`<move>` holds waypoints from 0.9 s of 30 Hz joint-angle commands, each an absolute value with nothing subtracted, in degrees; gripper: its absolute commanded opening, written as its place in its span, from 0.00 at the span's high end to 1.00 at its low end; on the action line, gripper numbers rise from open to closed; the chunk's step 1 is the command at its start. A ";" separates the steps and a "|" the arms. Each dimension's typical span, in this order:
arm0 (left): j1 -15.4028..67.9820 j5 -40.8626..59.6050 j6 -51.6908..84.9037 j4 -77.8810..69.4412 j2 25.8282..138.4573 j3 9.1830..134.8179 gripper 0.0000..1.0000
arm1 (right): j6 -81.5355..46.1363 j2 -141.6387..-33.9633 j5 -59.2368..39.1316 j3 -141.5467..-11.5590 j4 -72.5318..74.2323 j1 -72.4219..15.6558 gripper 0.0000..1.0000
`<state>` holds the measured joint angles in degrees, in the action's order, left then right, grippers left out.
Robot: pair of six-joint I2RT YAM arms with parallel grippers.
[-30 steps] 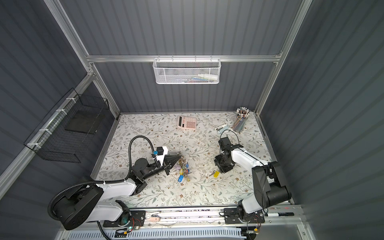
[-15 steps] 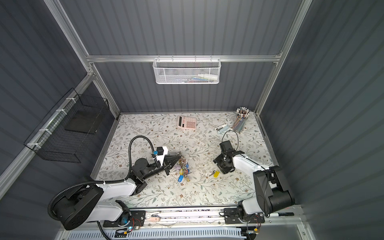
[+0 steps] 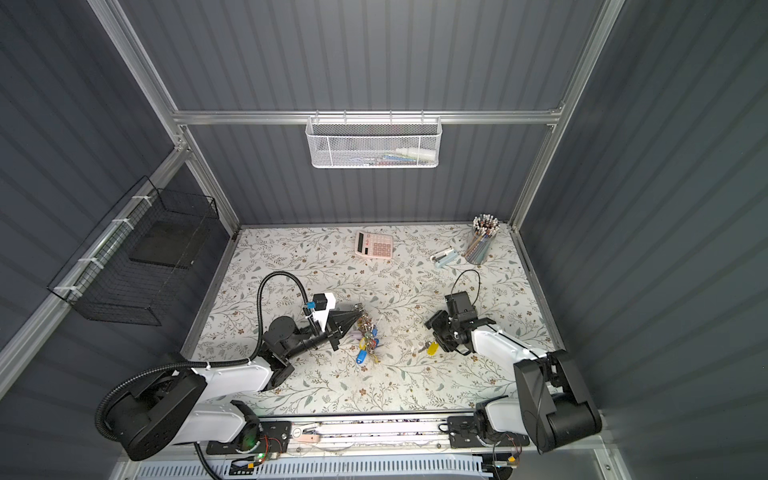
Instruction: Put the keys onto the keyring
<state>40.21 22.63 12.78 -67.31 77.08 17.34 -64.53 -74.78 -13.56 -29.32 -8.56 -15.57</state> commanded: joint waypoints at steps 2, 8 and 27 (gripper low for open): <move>40.43 23.73 13.80 -73.16 75.21 18.32 1.00 | -67.71 -71.98 -12.96 -26.92 -14.37 -16.41 0.38; 40.43 23.84 14.06 -73.33 75.12 18.31 1.00 | -68.92 -71.50 -13.95 -26.18 -12.70 -17.90 0.38; 40.43 24.08 14.33 -73.60 75.80 18.47 1.00 | -45.46 -68.94 -9.59 -30.08 -17.59 -22.59 0.42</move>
<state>40.21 23.22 13.82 -67.31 76.73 17.34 -55.90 -69.06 -10.94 -27.73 -14.33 -22.31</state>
